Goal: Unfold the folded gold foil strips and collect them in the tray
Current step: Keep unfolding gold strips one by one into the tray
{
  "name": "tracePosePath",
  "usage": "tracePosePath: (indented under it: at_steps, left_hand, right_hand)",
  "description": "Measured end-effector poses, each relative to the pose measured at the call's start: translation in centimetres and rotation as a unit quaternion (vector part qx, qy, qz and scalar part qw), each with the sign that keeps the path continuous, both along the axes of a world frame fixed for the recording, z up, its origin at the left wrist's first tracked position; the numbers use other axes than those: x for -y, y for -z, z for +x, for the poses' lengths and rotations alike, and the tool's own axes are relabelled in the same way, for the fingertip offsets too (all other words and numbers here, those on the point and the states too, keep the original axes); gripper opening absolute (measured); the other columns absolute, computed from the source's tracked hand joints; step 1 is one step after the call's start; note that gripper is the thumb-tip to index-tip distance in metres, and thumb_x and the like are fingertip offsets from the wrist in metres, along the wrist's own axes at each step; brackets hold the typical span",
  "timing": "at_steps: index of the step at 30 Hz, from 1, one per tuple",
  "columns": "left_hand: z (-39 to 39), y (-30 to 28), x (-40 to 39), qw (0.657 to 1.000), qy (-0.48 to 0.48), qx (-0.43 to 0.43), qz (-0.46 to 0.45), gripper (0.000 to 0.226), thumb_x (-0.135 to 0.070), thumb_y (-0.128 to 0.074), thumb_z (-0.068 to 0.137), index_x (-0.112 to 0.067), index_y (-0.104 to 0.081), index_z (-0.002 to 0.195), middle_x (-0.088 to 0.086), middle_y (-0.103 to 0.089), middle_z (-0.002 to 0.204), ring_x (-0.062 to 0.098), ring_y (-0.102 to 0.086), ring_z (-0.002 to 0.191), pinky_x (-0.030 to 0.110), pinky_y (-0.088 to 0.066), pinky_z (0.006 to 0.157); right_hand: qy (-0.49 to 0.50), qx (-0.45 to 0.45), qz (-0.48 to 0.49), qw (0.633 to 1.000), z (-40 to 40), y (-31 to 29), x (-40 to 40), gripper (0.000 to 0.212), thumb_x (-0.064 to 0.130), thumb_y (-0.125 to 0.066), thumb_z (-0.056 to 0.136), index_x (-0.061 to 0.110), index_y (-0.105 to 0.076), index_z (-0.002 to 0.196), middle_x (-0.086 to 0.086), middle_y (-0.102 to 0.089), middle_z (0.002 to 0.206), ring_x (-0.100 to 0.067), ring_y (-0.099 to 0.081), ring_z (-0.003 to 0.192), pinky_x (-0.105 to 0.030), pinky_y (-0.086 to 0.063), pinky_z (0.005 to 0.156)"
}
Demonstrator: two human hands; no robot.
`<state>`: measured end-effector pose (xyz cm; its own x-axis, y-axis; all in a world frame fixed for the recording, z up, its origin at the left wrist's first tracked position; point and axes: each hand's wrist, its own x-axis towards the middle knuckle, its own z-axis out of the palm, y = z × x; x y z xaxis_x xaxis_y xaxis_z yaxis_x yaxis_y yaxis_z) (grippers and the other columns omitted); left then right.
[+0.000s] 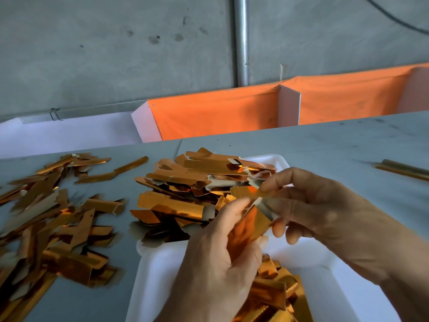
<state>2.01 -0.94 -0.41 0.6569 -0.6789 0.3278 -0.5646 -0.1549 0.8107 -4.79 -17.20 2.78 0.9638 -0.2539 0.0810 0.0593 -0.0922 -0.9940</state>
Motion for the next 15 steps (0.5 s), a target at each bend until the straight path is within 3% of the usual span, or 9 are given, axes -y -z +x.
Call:
tracePosePath:
  at_steps: [3, 6, 11, 15]
  left_hand:
    - [0.3, -0.1, -0.3, 0.997, 0.061, -0.044, -0.034, 0.038, -0.042, -0.064, 0.077, -0.052, -0.047, 0.109, -0.025, -0.067, 0.102, -0.005, -0.064, 0.094, 0.005, -0.046, 0.073]
    - [0.7, 0.2, -0.4, 0.994, 0.088, -0.038, -0.045, 0.036, -0.043, -0.063, 0.078, -0.046, -0.05, 0.111, -0.018, -0.069, 0.102, 0.003, -0.067, 0.094, 0.011, -0.05, 0.075]
    - [1.0, 0.6, -0.5, 0.995, 0.091, -0.011, -0.044, 0.037, -0.046, -0.062, 0.08, -0.043, -0.052, 0.115, -0.017, -0.07, 0.101, 0.005, -0.067, 0.095, 0.013, -0.05, 0.077]
    - [1.0, 0.0, -1.0, 0.992, 0.12, -0.038, -0.031, 0.036, -0.045, -0.061, 0.079, -0.046, -0.052, 0.115, -0.018, -0.067, 0.11, 0.003, -0.062, 0.104, 0.013, -0.048, 0.083]
  right_hand:
    - [-0.049, -0.018, 0.086, 0.995, 0.0, -0.1, 0.3, 0.009, 0.009, -0.073, 0.076, 0.018, -0.073, 0.08, -0.01, -0.061, 0.065, -0.015, -0.056, 0.052, -0.018, -0.046, 0.047]
    - [-0.072, -0.033, 0.147, 0.986, 0.1, 0.0, 0.6, 0.01, 0.013, -0.066, 0.068, 0.016, -0.074, 0.074, -0.007, -0.058, 0.057, -0.012, -0.052, 0.046, -0.018, -0.044, 0.042]
    - [-0.108, -0.043, 0.168, 0.979, 0.0, 0.1, 1.0, 0.012, 0.024, -0.075, 0.071, 0.013, -0.071, 0.074, -0.005, -0.057, 0.058, -0.011, -0.05, 0.045, -0.018, -0.044, 0.044]
    - [-0.144, -0.04, 0.152, 0.977, -0.1, 0.4, 1.6, 0.027, 0.025, -0.086, 0.06, 0.012, -0.071, 0.079, -0.005, -0.06, 0.063, -0.011, -0.053, 0.049, -0.018, -0.046, 0.047]
